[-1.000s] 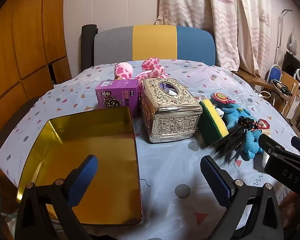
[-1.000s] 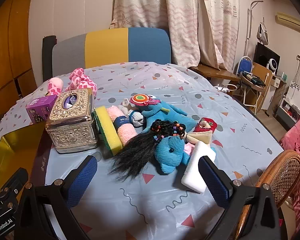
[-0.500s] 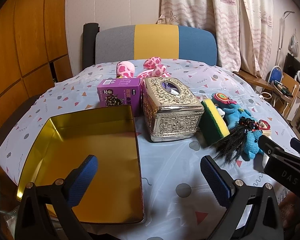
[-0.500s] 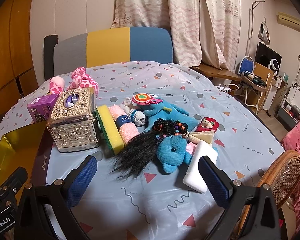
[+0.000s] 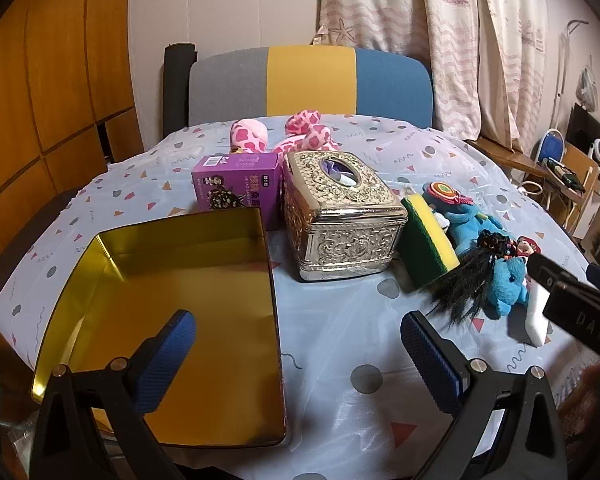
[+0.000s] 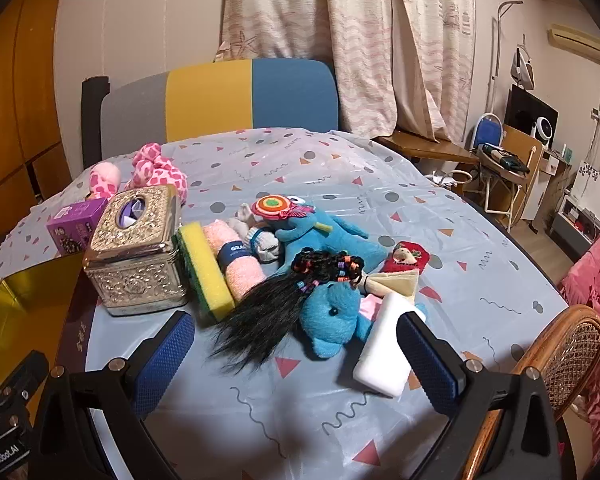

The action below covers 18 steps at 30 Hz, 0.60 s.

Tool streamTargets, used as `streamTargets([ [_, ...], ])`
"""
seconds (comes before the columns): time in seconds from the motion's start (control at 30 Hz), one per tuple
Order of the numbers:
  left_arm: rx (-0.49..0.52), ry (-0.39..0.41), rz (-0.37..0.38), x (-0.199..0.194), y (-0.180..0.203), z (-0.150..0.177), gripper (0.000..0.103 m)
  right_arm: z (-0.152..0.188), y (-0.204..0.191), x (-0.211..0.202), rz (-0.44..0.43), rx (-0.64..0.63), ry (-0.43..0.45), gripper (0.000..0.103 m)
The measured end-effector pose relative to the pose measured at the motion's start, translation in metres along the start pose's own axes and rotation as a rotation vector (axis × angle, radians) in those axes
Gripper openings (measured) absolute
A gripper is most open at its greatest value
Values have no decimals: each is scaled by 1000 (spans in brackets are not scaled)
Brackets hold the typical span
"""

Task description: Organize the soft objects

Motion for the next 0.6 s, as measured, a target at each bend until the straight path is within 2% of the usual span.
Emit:
streamTargets([
  [0.37,31,-26,3,10,10,4,103,-16,25,9,-12,51,11,103],
  [0.6,52,-33,3,13,15,4,103,-29,46,12,12,86,30,103],
])
Point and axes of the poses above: each gripper's, at about its wrist camera, not at the fingertips, and x roughly the way its jaws point, y to its right, z to its underside, the point moved 10 cm from there along x, roughly the way its jaws point, and after that the axes turned 1 degree about -x, right-handed, at the moved point
